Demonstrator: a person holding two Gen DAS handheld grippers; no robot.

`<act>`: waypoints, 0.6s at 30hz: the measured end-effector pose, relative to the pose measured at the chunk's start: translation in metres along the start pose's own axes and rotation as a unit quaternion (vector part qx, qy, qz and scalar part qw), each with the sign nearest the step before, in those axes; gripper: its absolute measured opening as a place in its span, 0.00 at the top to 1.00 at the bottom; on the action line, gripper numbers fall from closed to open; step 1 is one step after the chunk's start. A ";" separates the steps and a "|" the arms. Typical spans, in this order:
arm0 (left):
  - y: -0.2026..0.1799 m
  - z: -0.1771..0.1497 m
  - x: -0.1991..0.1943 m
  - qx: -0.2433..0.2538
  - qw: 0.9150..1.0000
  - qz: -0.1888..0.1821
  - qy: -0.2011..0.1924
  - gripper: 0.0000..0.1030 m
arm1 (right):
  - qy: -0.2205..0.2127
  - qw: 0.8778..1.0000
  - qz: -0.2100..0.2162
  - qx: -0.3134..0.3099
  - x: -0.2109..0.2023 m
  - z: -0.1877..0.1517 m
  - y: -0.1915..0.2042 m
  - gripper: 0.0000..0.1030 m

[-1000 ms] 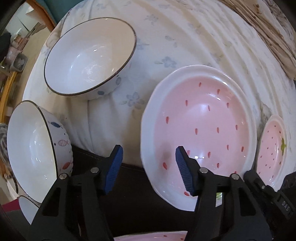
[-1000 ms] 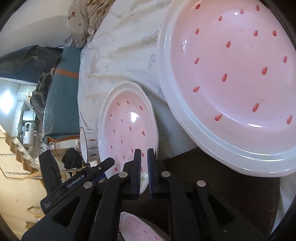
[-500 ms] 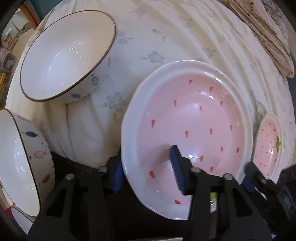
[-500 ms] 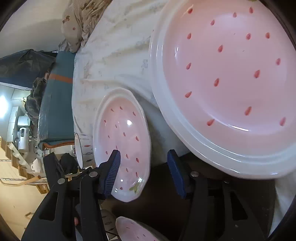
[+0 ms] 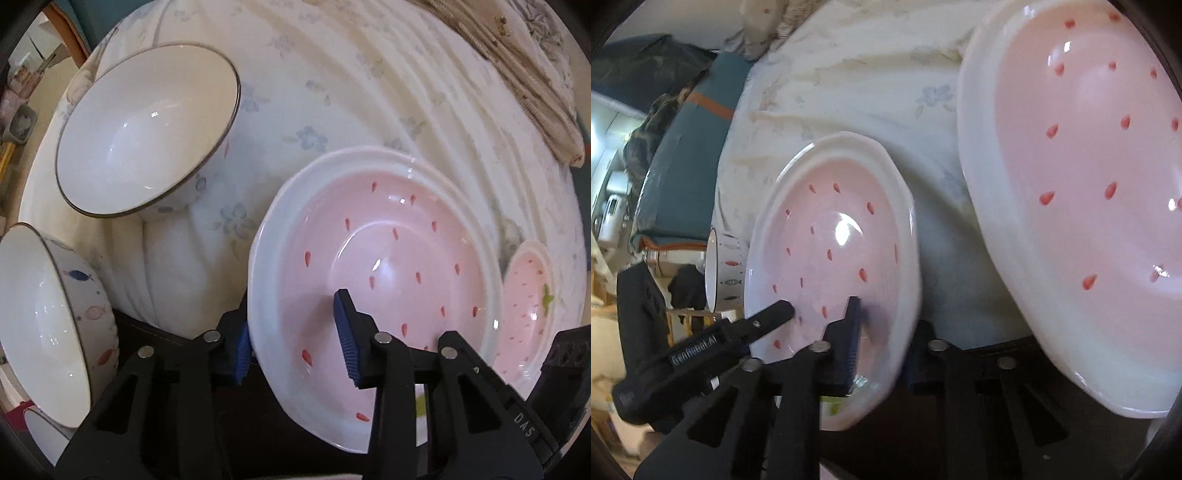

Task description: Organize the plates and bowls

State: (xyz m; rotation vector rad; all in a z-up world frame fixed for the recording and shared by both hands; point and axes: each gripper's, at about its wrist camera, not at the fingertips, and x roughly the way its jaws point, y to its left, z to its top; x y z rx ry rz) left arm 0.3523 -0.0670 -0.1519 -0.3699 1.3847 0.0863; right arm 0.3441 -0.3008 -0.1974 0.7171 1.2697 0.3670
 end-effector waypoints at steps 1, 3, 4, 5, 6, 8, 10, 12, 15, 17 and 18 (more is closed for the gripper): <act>-0.001 0.001 -0.003 -0.004 1.000 -0.011 0.001 0.65 | -0.003 1.000 0.006 -0.008 -0.005 0.000 0.003 0.81; -0.005 -0.002 -0.011 0.006 1.000 -0.024 0.004 0.65 | -0.009 1.000 0.012 -0.005 -0.013 -0.002 0.002 0.81; -0.008 -0.004 -0.013 0.012 1.000 -0.028 0.003 0.65 | -0.016 1.000 0.019 -0.002 -0.019 -0.004 0.000 0.81; -0.009 -0.006 -0.019 0.015 0.999 -0.035 0.000 0.65 | -0.022 0.999 0.025 0.003 -0.024 -0.005 -0.003 0.81; -0.010 -0.007 -0.025 0.015 0.999 -0.042 -0.004 0.65 | -0.028 0.999 0.032 0.009 -0.029 -0.006 -0.005 0.81; -0.015 -0.010 -0.039 0.022 0.999 -0.046 -0.008 0.65 | -0.033 0.999 0.037 0.013 -0.038 -0.011 -0.004 0.82; -0.015 -0.019 -0.048 0.028 0.998 -0.049 -0.007 0.65 | -0.036 0.999 0.031 0.007 -0.048 -0.018 0.003 0.81; -0.015 -0.024 -0.053 0.032 0.998 -0.051 -0.003 0.65 | -0.041 0.999 0.024 -0.002 -0.056 -0.023 0.012 0.81; -0.011 -0.040 -0.064 0.049 0.998 -0.043 -0.003 0.66 | -0.050 0.998 0.031 -0.003 -0.071 -0.036 0.016 0.81; -0.004 -0.049 -0.067 0.048 0.998 -0.043 -0.002 0.66 | -0.050 0.998 0.025 -0.009 -0.078 -0.045 0.022 0.81; 0.002 -0.055 -0.071 0.043 0.998 -0.047 -0.003 0.66 | -0.050 0.998 0.022 -0.014 -0.082 -0.051 0.026 0.81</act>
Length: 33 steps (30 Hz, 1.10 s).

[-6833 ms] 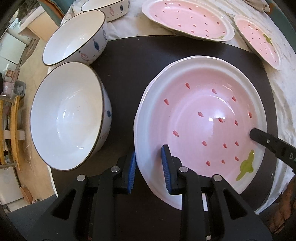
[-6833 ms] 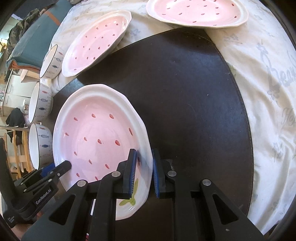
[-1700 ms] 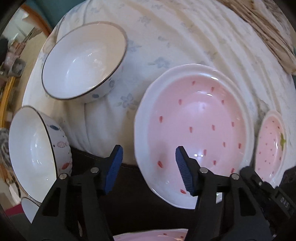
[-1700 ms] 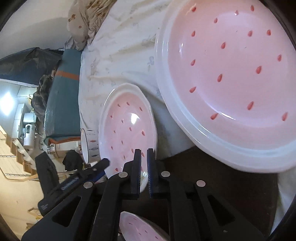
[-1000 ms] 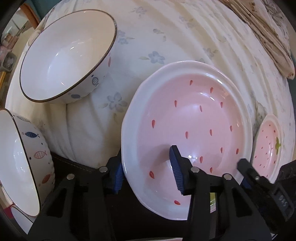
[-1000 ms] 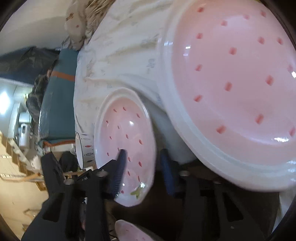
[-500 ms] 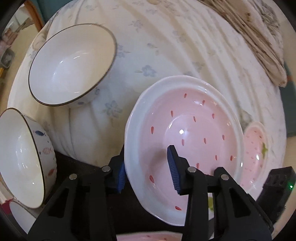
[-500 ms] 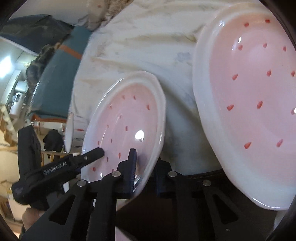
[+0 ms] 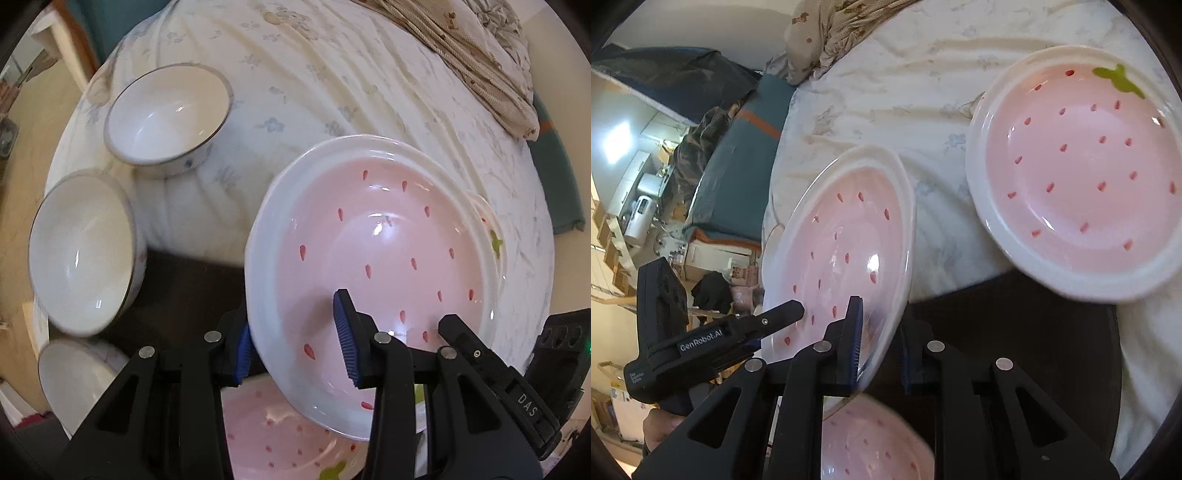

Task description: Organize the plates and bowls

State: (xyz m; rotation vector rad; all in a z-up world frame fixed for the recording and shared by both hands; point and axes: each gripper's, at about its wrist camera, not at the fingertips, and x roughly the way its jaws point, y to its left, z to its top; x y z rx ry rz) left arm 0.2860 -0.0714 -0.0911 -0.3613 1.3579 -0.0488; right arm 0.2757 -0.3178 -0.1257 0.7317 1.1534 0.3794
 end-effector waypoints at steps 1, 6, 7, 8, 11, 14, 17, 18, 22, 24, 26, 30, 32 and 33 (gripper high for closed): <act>0.003 -0.008 -0.003 -0.001 1.000 -0.002 0.000 0.66 | 0.000 1.000 -0.001 -0.006 -0.004 -0.006 0.004 0.81; 0.015 -0.041 -0.019 0.009 1.000 -0.010 0.004 0.66 | 0.008 1.000 -0.006 -0.019 -0.020 -0.036 0.019 0.80; 0.015 -0.047 -0.022 0.013 1.000 -0.011 0.005 0.66 | 0.010 1.000 -0.007 -0.020 -0.024 -0.045 0.021 0.80; 0.016 -0.053 -0.025 0.015 1.000 -0.012 0.006 0.66 | 0.010 1.000 -0.008 -0.021 -0.027 -0.050 0.023 0.80; 0.021 -0.073 -0.033 0.025 1.000 -0.011 0.009 0.66 | 0.011 1.000 -0.009 -0.023 -0.036 -0.071 0.027 0.80; 0.026 -0.092 -0.040 0.038 0.999 -0.005 0.009 0.66 | 0.016 1.000 -0.009 -0.021 -0.041 -0.091 0.029 0.80; 0.032 -0.109 -0.043 0.048 0.999 -0.002 0.010 0.66 | 0.021 1.000 -0.011 -0.015 -0.044 -0.111 0.030 0.80; 0.035 -0.114 -0.043 0.049 0.999 -0.003 0.012 0.66 | 0.023 0.999 -0.016 -0.017 -0.044 -0.118 0.030 0.80; 0.052 -0.135 -0.037 0.034 0.999 -0.002 0.029 0.66 | 0.029 0.999 -0.025 -0.009 -0.044 -0.142 0.029 0.80; 0.058 -0.141 -0.033 0.029 0.999 0.002 0.036 0.66 | 0.035 0.999 -0.033 -0.008 -0.041 -0.151 0.027 0.80; 0.060 -0.146 -0.029 0.034 0.999 0.008 0.037 0.66 | 0.043 0.998 -0.035 0.002 -0.036 -0.157 0.022 0.80; 0.066 -0.149 -0.020 0.033 0.998 0.013 0.043 0.66 | 0.057 0.997 -0.051 0.004 -0.027 -0.161 0.017 0.80; 0.066 -0.151 -0.018 0.034 0.998 0.013 0.045 0.66 | 0.062 0.997 -0.056 0.005 -0.024 -0.162 0.014 0.80; 0.063 -0.151 -0.017 0.040 0.998 0.017 0.043 0.66 | 0.063 0.996 -0.058 0.006 -0.022 -0.163 0.013 0.80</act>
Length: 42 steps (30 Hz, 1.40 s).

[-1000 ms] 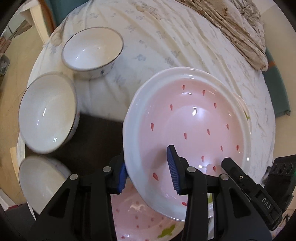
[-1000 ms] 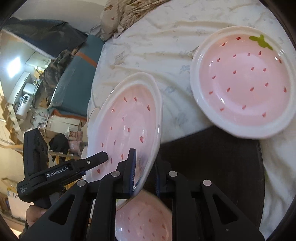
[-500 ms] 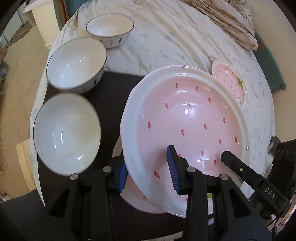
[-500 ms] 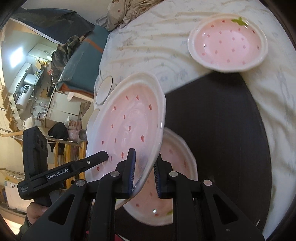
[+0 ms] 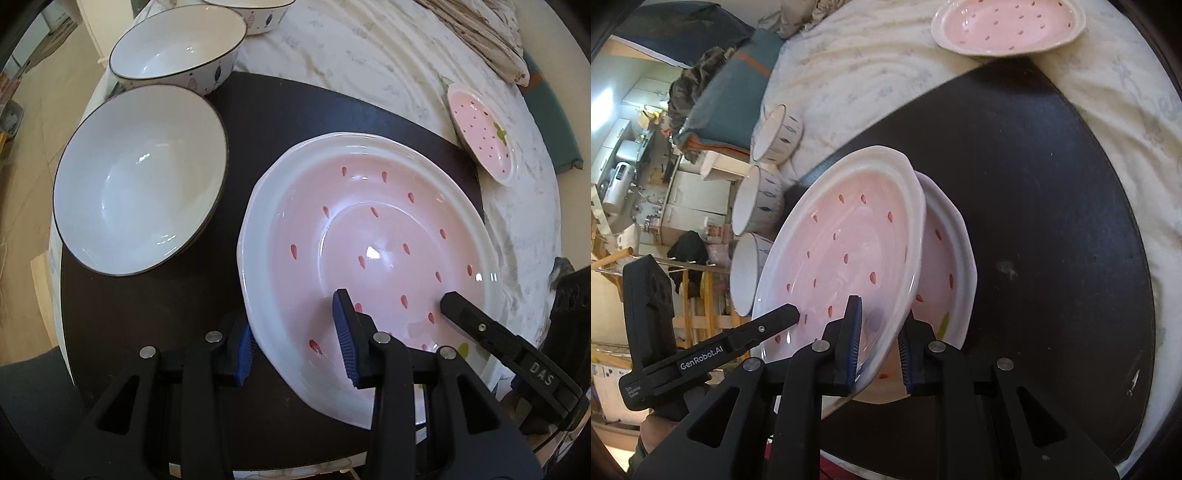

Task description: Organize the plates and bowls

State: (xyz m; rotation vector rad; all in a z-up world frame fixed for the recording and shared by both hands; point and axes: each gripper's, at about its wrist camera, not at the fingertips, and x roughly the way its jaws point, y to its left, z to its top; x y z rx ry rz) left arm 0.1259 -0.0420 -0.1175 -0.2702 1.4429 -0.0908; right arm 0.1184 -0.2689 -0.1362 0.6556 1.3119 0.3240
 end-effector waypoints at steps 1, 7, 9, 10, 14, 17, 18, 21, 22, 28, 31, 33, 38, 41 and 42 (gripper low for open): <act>-0.002 -0.001 0.000 0.006 1.000 0.005 -0.003 0.66 | 0.001 1.000 -0.003 0.000 0.002 0.000 -0.001 0.81; -0.001 -0.010 0.001 0.021 1.000 -0.001 0.004 0.66 | 0.017 1.000 -0.007 0.019 0.009 0.000 -0.011 0.80; 0.000 -0.012 0.000 0.023 1.000 -0.004 0.007 0.66 | 0.033 0.999 -0.012 0.034 0.014 -0.001 -0.017 0.78; 0.000 -0.014 -0.001 0.023 1.000 -0.004 0.010 0.66 | 0.033 0.999 -0.013 0.035 0.015 -0.001 -0.017 0.78; 0.000 -0.021 -0.005 0.044 0.998 0.042 0.018 0.58 | 0.032 0.999 -0.028 0.020 0.016 0.000 -0.012 0.78; 0.002 -0.028 -0.015 0.060 0.997 0.054 0.006 0.58 | 0.038 0.999 -0.032 0.017 0.020 0.000 -0.011 0.78; 0.000 -0.030 -0.020 0.071 0.995 0.063 -0.003 0.58 | 0.038 0.999 -0.037 0.013 0.022 0.000 -0.011 0.79; -0.005 -0.034 -0.028 0.096 0.991 0.093 -0.022 0.52 | 0.053 0.998 -0.027 0.027 0.028 0.000 -0.012 0.76; -0.007 -0.035 -0.030 0.103 0.990 0.095 -0.030 0.52 | 0.051 0.998 -0.032 0.024 0.027 0.000 -0.010 0.75; -0.007 -0.050 -0.042 0.114 0.986 0.097 -0.071 0.52 | 0.062 0.996 -0.066 -0.008 0.029 -0.003 0.003 0.71; -0.004 -0.058 -0.051 0.109 0.985 0.097 -0.093 0.51 | 0.084 0.994 -0.062 -0.010 0.028 -0.007 0.012 0.48; -0.005 -0.055 -0.054 0.107 0.985 0.096 -0.100 0.51 | 0.085 0.996 -0.037 -0.015 0.023 -0.010 0.019 0.24; -0.006 -0.052 -0.059 0.107 0.983 0.094 -0.115 0.51 | 0.077 0.996 -0.045 -0.006 0.019 -0.010 0.019 0.18; -0.001 -0.049 -0.059 0.091 0.985 0.094 -0.116 0.51 | 0.081 0.996 -0.033 0.011 0.016 -0.013 0.017 0.16; 0.001 -0.048 -0.059 0.085 0.985 0.093 -0.116 0.51 | 0.083 0.996 -0.025 0.020 0.016 -0.013 0.015 0.15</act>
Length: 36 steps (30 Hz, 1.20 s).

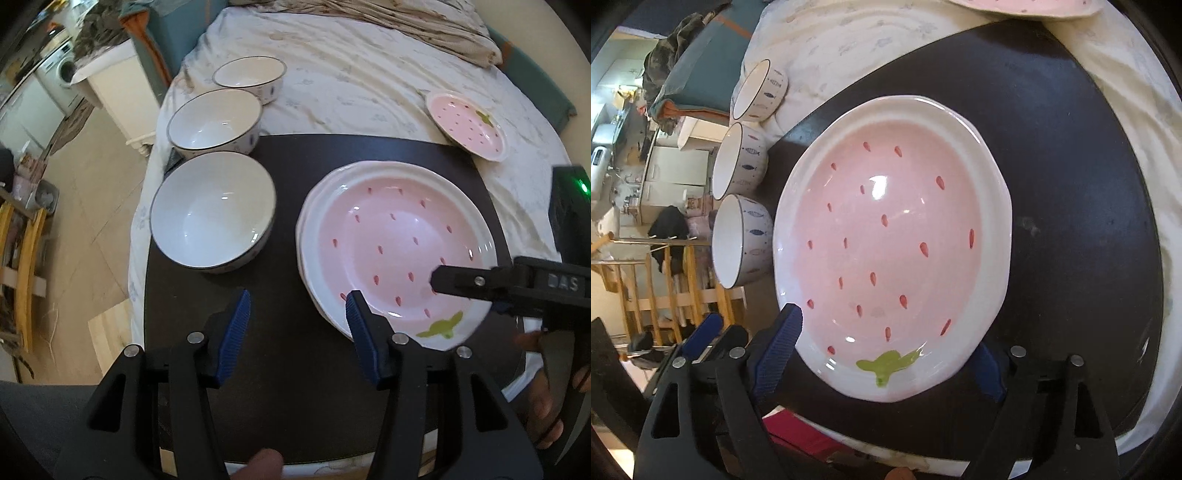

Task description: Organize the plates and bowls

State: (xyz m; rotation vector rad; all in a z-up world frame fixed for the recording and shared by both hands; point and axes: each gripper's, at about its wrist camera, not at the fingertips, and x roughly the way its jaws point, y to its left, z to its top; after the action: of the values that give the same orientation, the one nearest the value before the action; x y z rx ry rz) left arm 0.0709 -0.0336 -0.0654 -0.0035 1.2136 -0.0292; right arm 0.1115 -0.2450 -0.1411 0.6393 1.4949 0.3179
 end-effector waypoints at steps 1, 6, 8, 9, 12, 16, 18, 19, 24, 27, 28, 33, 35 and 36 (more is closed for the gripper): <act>0.001 0.001 0.001 -0.005 1.000 0.001 0.002 0.51 | 0.000 1.000 0.010 0.006 0.000 0.000 -0.002 0.13; 0.002 0.000 0.003 -0.007 1.000 0.002 0.005 0.50 | 0.004 1.000 0.022 0.005 0.006 0.004 0.005 0.00; 0.002 0.001 0.005 -0.004 1.000 0.007 0.006 0.36 | 0.004 0.999 0.029 0.019 0.007 0.006 0.002 0.00; 0.003 0.001 0.006 -0.006 1.000 0.009 0.007 0.24 | 0.004 0.999 0.036 0.033 0.007 0.007 -0.001 0.00; 0.005 0.001 0.005 -0.016 1.000 -0.005 0.005 0.20 | 0.012 0.999 0.033 0.036 0.008 0.008 0.000 0.00; 0.004 0.003 0.004 -0.016 1.000 0.002 -0.003 0.17 | 0.017 1.000 0.005 0.009 0.009 0.006 0.009 0.00; 0.005 0.004 0.005 -0.018 1.000 -0.001 -0.004 0.07 | 0.027 1.000 0.004 0.014 0.007 0.005 0.009 0.00; 0.005 0.005 0.004 -0.020 1.000 -0.004 -0.005 0.05 | 0.035 0.999 0.011 0.024 0.007 0.005 0.008 0.00; 0.005 0.007 0.005 -0.023 1.000 -0.005 -0.007 0.02 | 0.049 0.999 -0.010 0.019 0.004 0.006 0.007 0.00; 0.005 0.007 0.007 -0.023 1.000 -0.002 -0.003 0.02 | 0.059 0.997 -0.010 0.039 0.002 0.007 0.000 0.00; 0.005 0.007 0.008 -0.023 1.000 -0.001 -0.002 0.02 | 0.065 0.996 0.015 0.062 0.001 0.008 -0.006 0.00; 0.006 0.009 0.009 -0.026 1.000 -0.004 0.001 0.02 | 0.054 0.995 0.029 0.082 -0.007 0.009 -0.014 0.00; 0.006 0.008 0.009 -0.026 1.000 -0.004 0.000 0.02 | 0.064 0.993 0.047 0.084 -0.006 0.008 -0.013 0.00; 0.006 0.008 0.009 -0.027 1.000 -0.006 0.000 0.02 | 0.064 0.994 0.046 0.075 -0.007 0.007 -0.010 0.00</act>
State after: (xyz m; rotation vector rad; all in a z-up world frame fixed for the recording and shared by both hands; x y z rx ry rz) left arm 0.0820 -0.0281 -0.0710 -0.0565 1.2144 -0.0068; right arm 0.1160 -0.2585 -0.1414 0.8217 1.6254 0.3231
